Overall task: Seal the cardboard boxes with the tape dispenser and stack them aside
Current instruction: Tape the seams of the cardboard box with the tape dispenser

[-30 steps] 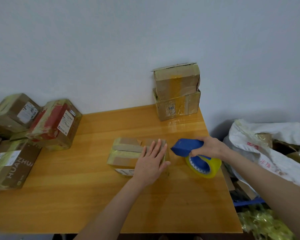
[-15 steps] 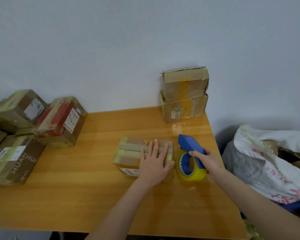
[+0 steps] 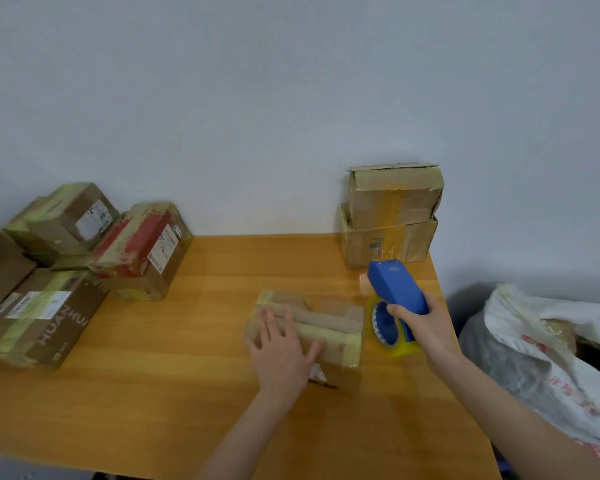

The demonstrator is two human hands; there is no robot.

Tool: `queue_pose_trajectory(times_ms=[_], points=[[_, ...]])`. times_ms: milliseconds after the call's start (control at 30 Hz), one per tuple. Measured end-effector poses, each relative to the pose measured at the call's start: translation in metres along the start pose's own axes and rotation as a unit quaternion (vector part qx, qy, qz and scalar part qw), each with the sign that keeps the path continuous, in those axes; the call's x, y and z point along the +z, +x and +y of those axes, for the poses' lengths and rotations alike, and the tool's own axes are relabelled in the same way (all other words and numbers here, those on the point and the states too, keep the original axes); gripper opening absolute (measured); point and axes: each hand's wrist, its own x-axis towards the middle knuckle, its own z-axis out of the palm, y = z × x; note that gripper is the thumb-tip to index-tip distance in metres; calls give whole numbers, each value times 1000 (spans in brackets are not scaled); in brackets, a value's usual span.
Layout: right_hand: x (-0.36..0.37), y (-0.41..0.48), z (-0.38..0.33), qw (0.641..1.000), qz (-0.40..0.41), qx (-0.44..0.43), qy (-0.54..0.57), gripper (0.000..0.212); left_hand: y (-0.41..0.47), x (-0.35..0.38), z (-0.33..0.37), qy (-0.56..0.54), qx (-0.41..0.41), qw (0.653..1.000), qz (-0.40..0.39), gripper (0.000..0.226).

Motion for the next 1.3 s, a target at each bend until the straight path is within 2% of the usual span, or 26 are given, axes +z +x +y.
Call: queue_pose_trajectory(times_ms=[100,300,367,433,467,567,667,733,933,1033,1100,1167,1300], points=[[4,3,-20,998,-37,-45,-31,49,10,0,-20,-35,-2,999,-26,87],[20,-4,-24,989,-72,-57,-114,65,60,-18,-43,0,153,986,-59,65],[24,-11,-21,989,-68,-55,-118,63,74,-27,-39,37,188,980,-44,54],[28,-16,-17,993,-57,-43,-98,58,71,-29,-24,33,186,982,-11,49],[29,-18,-15,995,-54,-35,-82,54,62,-25,-14,15,177,984,-4,55],[31,-23,-9,998,-52,-9,-29,43,25,-3,9,-12,144,989,-22,97],[31,-25,-7,999,-50,1,-5,42,8,13,14,43,141,989,-10,102],[28,-25,-6,999,-51,0,-2,45,9,13,13,56,167,984,-13,103],[11,-27,-8,999,-43,1,10,47,35,-2,-7,32,343,937,-53,100],[-1,-26,-11,999,-43,-6,7,45,36,1,-22,-33,308,951,-10,99],[-8,-25,-12,999,-50,-4,15,40,32,7,-28,-101,247,963,-26,98],[-14,-24,-14,998,-58,-9,5,42,29,11,-28,-150,222,962,-56,98],[-28,-20,-29,997,-76,-25,-15,47,25,9,-8,-144,220,964,-47,96]])
